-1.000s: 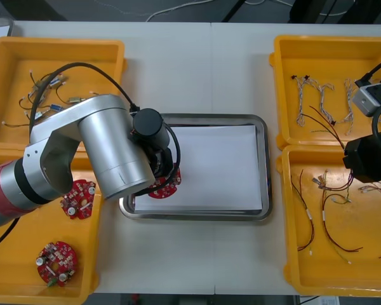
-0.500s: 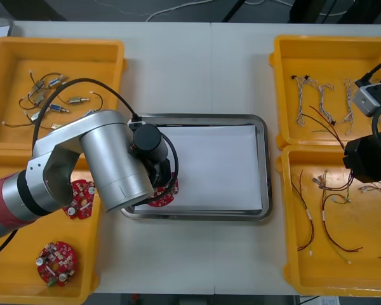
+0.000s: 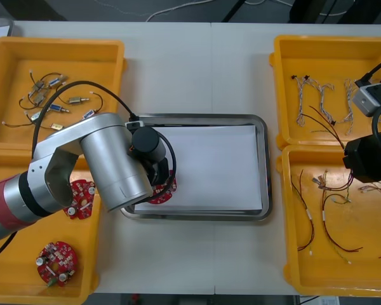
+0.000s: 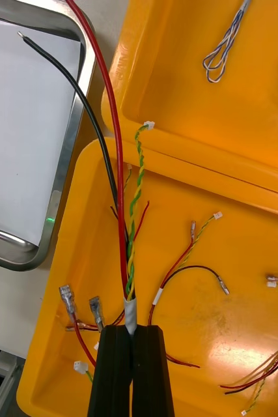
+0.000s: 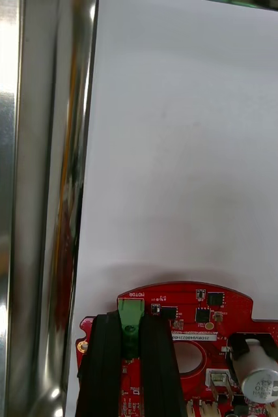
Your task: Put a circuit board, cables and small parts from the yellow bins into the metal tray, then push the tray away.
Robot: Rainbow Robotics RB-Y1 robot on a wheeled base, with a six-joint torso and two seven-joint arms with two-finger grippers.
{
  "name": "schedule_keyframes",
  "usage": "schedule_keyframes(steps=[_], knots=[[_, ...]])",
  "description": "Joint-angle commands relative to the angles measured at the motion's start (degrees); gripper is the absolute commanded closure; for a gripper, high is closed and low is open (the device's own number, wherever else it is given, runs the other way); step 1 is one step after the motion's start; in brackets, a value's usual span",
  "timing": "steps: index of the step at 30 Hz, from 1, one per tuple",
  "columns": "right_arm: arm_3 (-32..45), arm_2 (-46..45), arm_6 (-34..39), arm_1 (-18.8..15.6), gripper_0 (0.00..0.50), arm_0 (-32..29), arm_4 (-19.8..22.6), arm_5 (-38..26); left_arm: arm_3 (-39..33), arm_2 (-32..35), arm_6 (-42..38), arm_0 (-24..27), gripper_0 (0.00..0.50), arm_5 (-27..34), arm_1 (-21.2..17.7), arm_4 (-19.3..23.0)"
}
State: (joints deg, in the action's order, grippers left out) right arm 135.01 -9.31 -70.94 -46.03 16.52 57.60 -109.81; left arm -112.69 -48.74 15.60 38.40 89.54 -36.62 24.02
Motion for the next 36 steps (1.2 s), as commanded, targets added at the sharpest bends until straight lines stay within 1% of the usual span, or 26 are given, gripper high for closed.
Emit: schedule_keyframes(steps=[1,7,8,9,10,11,12,13,15,19,24,27,31,33,36], knots=[[1.48,0.52,0.72,0.51,0.5,1.32,-0.38,-0.19,0.19,-0.74,4.44,-1.22,0.5,-1.21,-0.38,-0.72],[1.48,0.52,0.72,0.51,0.5,1.32,-0.38,-0.19,0.19,-0.83,4.53,-1.31,0.5,-1.3,-0.38,-0.37],[1.48,0.52,0.72,0.51,0.5,1.32,-0.38,-0.19,0.19,-0.83,4.53,-1.31,0.438,-1.3,-0.38,-0.37],[1.48,0.52,0.72,0.51,0.5,1.32,-0.38,-0.19,0.1,-0.83,4.53,-1.31,0.315,-1.3,-0.38,-0.37],[1.48,0.52,0.72,0.51,0.5,1.32,-0.38,-0.19,0.1,-0.74,4.53,-1.31,0.259,-1.3,-0.38,-0.29],[1.48,0.52,0.72,0.51,0.5,1.32,-0.38,-0.19,0.1,-0.83,4.53,-1.31,0.17,-1.39,-0.38,-0.29],[1.48,0.52,0.72,0.51,0.5,1.32,-0.38,-0.19,0.02,-0.83,4.53,-1.22,0.106,-1.48,-0.38,-0.29],[1.48,0.52,0.72,0.51,0.5,1.32,-0.38,-0.19,0.02,-0.83,4.53,-1.22,0.052,-1.39,-0.38,-0.2],[1.48,0.52,0.72,0.51,0.5,1.32,-0.38,-0.19,-0.34,-0.83,4.44,-1.22,0.0,-1.48,-0.38,-0.2],[1.48,0.52,0.72,0.51,0.5,1.32,-0.38,-0.19,-2.09,-0.04,4.27,-1.14,0.0,-0.77,-0.38,0.15],[1.48,0.52,0.72,0.51,0.5,1.32,-0.38,-0.19,-5.96,3.13,4.27,-0.78,0.0,3.45,-0.38,2.61],[1.48,0.52,0.72,0.51,0.5,1.32,-0.38,-0.19,-8.69,6.11,4.44,-0.26,0.0,7.31,-0.38,5.08],[1.48,0.52,0.72,0.51,0.5,1.32,-0.38,-0.19,-11.41,11.21,5.14,1.06,0.0,12.32,-0.56,9.56],[1.48,0.52,0.72,0.51,0.5,1.32,-0.38,-0.19,-11.85,14.82,7.34,1.94,0.0,14.52,-1.09,12.28],[1.48,0.52,0.72,0.51,0.5,1.32,-0.38,-0.19,-11.67,19.21,10.59,2.38,0.0,16.72,-1.97,15.01]])
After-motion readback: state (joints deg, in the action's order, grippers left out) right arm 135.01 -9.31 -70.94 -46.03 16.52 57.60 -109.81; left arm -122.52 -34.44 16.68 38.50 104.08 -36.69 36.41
